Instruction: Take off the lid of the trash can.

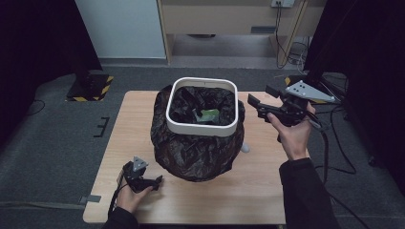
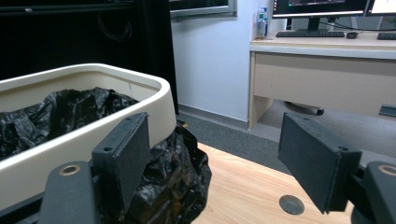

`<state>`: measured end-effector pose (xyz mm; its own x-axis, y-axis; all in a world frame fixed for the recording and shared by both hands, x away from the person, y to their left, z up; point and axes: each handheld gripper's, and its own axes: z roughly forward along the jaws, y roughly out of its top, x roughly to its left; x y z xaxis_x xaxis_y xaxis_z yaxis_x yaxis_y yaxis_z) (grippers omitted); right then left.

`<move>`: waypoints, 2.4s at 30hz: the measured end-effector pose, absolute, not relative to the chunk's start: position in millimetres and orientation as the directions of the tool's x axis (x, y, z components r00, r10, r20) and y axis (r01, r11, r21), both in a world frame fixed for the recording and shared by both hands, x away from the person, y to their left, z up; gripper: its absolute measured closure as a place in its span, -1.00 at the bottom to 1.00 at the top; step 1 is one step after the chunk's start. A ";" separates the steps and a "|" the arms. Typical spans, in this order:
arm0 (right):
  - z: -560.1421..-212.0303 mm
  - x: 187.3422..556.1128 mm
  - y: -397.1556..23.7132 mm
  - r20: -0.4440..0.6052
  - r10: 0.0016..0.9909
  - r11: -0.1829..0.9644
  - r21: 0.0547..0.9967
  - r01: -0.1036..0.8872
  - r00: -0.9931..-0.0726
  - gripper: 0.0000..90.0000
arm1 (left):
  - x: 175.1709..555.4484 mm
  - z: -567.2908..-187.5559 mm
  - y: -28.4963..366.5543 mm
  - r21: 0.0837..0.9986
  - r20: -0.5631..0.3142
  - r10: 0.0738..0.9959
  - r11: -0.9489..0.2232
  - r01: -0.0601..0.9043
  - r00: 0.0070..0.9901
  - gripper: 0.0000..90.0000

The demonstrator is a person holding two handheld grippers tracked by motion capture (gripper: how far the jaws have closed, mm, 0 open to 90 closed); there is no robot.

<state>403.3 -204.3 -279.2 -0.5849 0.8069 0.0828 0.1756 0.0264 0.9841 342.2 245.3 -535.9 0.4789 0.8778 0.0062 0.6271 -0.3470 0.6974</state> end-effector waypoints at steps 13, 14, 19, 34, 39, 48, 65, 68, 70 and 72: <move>-267.8 407.8 -194.0 0.089 0.794 0.016 0.986 0.167 -0.601 -0.45 | 342.2 -535.9 245.3 0.697 0.006 0.878 -0.347 0.627 0.479 -1.00; -266.4 407.9 -192.7 0.087 0.793 0.018 0.986 0.166 -0.603 -0.45 | 342.2 -535.9 245.3 0.697 0.006 0.878 -0.347 0.627 0.479 -1.00; -260.4 410.6 -188.1 0.085 0.790 0.018 0.987 0.161 -0.607 -0.45 | 342.2 -535.9 245.3 0.697 0.006 0.878 -0.347 0.627 0.479 -1.00; -253.2 416.0 -174.1 0.071 0.774 0.033 0.988 0.152 -0.629 -0.45 | 342.2 -536.0 245.3 0.697 0.006 0.878 -0.347 0.627 0.479 -1.00; -251.5 419.8 -171.3 0.086 0.765 0.020 0.987 0.157 -0.638 -0.45 | 342.2 -535.9 245.4 0.697 0.006 0.878 -0.348 0.627 0.480 -1.00; -250.2 425.0 -173.3 0.103 0.763 0.008 0.986 0.169 -0.638 -0.45 | 342.2 -536.0 245.4 0.697 0.006 0.878 -0.347 0.627 0.479 -1.00; -237.7 435.5 -159.0 0.081 0.747 0.045 0.984 0.172 -0.660 -0.45 | 342.1 -536.3 244.8 0.702 0.001 0.881 -0.338 0.627 0.473 -1.00; -234.4 438.6 -154.1 0.082 0.739 0.049 0.983 0.175 -0.668 -0.46 | 342.2 -536.2 245.0 0.700 0.002 0.880 -0.341 0.627 0.475 -1.00; -233.7 439.5 -151.8 0.093 0.733 0.042 0.983 0.181 -0.674 -0.46 | 342.2 -536.1 245.0 0.700 0.002 0.880 -0.341 0.627 0.475 -1.00; -233.7 440.6 -148.2 0.073 0.737 0.063 0.982 0.176 -0.671 -0.46 | 342.2 -536.1 245.0 0.700 0.003 0.880 -0.341 0.627 0.475 -1.00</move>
<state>440.6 -148.2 -233.7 -0.6714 0.7375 0.0733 0.1764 0.0629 0.9823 342.2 245.0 -536.1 0.4755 0.8797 0.0025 0.6271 -0.3410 0.7003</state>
